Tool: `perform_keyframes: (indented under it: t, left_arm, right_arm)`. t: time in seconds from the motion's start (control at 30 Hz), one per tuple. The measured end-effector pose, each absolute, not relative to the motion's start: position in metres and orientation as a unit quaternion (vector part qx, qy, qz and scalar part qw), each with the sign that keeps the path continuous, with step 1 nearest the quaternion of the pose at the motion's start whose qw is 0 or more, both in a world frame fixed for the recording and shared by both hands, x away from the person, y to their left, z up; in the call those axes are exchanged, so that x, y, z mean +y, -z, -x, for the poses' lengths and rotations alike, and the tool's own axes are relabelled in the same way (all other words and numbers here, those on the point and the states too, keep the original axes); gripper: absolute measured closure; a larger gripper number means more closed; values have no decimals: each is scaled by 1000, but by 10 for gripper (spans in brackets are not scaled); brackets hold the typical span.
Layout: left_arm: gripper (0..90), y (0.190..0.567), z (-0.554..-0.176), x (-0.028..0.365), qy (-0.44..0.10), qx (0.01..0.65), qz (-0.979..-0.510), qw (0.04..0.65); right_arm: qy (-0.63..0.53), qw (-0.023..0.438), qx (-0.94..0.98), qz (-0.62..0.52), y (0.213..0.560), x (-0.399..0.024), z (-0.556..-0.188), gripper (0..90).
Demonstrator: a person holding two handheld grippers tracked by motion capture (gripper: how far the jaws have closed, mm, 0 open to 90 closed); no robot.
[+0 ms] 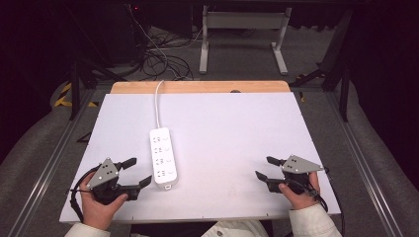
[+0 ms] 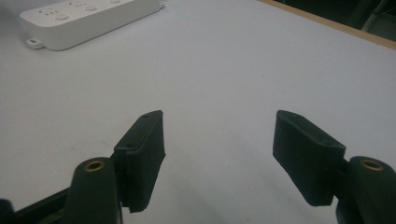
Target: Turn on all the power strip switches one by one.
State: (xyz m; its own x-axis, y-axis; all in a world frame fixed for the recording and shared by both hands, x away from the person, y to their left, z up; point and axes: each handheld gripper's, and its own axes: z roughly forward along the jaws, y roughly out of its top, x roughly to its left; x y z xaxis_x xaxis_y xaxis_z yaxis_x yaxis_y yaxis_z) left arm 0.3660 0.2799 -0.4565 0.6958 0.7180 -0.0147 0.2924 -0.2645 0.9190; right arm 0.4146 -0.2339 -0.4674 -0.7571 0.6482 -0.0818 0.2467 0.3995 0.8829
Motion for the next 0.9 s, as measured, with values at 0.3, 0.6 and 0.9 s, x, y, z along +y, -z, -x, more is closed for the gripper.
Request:
perform_keyframes:
  t: [0.3,0.6,0.9]
  left_arm:
    - [239,455,-365,284,-198,346,-751,527]
    - [217,452,-365,286,-215,329,-764,512]
    - [283,447,-363,284,-215,326,-770,504]
  right_arm:
    - [-470,212,813,-271,469,-231,-414,330]
    - [-469,212,814,-268,469,-230,-413,323]
    - [-468,213,814,-270,469,-230,-414,323]
